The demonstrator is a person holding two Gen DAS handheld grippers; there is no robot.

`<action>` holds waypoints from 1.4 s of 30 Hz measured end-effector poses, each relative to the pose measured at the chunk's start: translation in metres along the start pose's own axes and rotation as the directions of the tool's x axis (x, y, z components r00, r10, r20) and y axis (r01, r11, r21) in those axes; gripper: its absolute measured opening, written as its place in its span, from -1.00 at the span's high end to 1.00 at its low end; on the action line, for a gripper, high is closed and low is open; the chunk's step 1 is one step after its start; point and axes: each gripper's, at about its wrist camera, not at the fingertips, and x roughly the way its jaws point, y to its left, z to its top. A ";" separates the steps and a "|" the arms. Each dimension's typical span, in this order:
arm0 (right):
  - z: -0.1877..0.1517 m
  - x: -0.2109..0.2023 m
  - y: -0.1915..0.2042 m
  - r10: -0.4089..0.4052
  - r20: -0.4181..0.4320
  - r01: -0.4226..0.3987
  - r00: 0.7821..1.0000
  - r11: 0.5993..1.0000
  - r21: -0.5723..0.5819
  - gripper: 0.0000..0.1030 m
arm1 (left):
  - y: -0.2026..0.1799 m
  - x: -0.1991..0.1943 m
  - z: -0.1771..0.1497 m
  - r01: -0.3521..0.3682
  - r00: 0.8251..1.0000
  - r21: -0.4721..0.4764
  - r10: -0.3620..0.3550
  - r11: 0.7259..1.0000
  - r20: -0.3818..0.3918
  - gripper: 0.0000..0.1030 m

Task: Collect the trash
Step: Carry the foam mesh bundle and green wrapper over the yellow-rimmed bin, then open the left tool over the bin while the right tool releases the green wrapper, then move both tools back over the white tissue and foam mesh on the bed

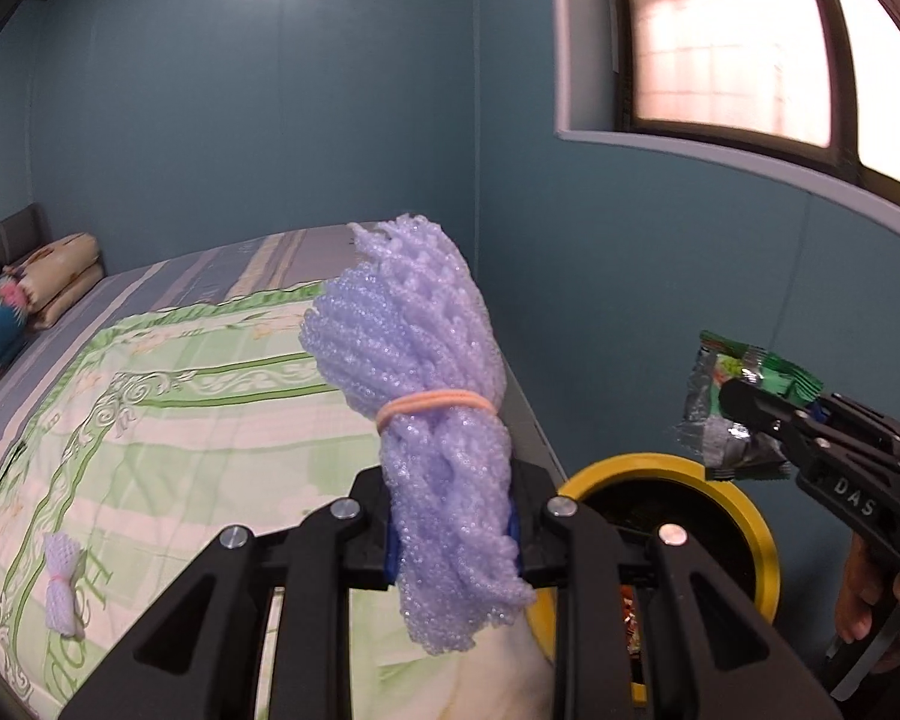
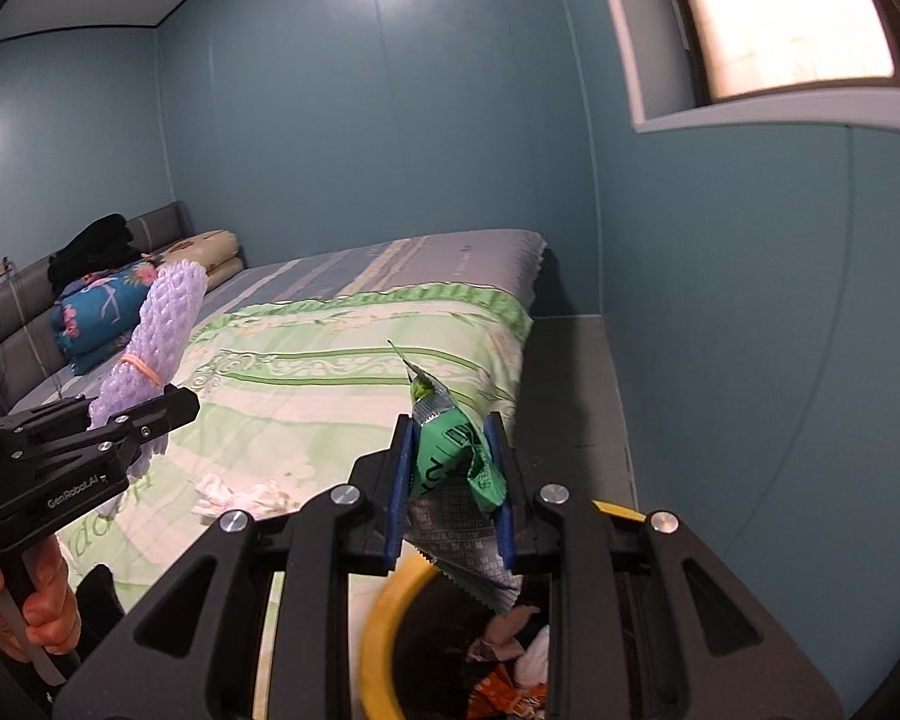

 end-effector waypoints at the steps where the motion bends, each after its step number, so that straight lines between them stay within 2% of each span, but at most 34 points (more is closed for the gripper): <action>1: -0.002 0.000 -0.002 -0.004 -0.003 0.004 1.000 1.000 0.007 0.57 | -0.004 0.002 0.000 0.004 1.000 0.007 -0.004 1.000 -0.002 0.55; 11: -0.025 0.005 -0.040 -0.056 -0.058 0.060 0.997 0.996 0.073 0.56 | -0.042 0.033 -0.007 0.082 0.994 0.048 -0.079 0.995 -0.073 0.53; 18: -0.040 0.014 -0.063 -0.080 -0.117 0.095 0.990 0.987 0.130 0.50 | -0.060 0.067 -0.021 0.169 0.973 0.034 -0.161 0.985 -0.165 0.47; 20: -0.044 0.015 -0.068 -0.084 -0.126 0.101 0.989 0.985 0.142 0.49 | -0.063 0.075 -0.024 0.192 0.965 0.025 -0.184 0.981 -0.185 0.37; 22: -0.046 0.015 -0.072 -0.088 -0.131 0.108 0.987 0.983 0.152 0.39 | -0.064 0.079 -0.026 0.201 0.961 0.015 -0.195 0.979 -0.194 0.04; 26: -0.048 0.016 -0.080 -0.101 -0.135 0.124 0.986 0.976 0.180 0.24 | -0.058 0.084 -0.027 0.218 0.956 -0.014 -0.217 0.976 -0.198 -0.34; 27: -0.048 0.016 -0.081 -0.103 -0.136 0.128 0.985 0.975 0.184 0.24 | -0.058 0.083 -0.028 0.219 0.956 -0.021 -0.219 0.975 -0.194 -0.42; 32: -0.046 0.008 -0.083 -0.102 -0.111 0.122 0.989 0.974 0.190 0.15 | -0.042 0.081 -0.025 0.193 0.965 -0.045 -0.198 0.980 -0.171 -0.54; 37: -0.038 0.003 -0.071 -0.092 -0.062 0.101 0.994 0.984 0.149 0.04 | -0.009 0.071 -0.017 0.112 0.984 -0.071 -0.121 0.991 -0.131 -0.68; 42: -0.030 -0.003 -0.049 -0.067 -0.012 0.068 0.998 0.994 0.085 -0.09 | 0.028 0.057 -0.015 0.045 0.993 -0.124 -0.058 0.991 -0.100 -0.82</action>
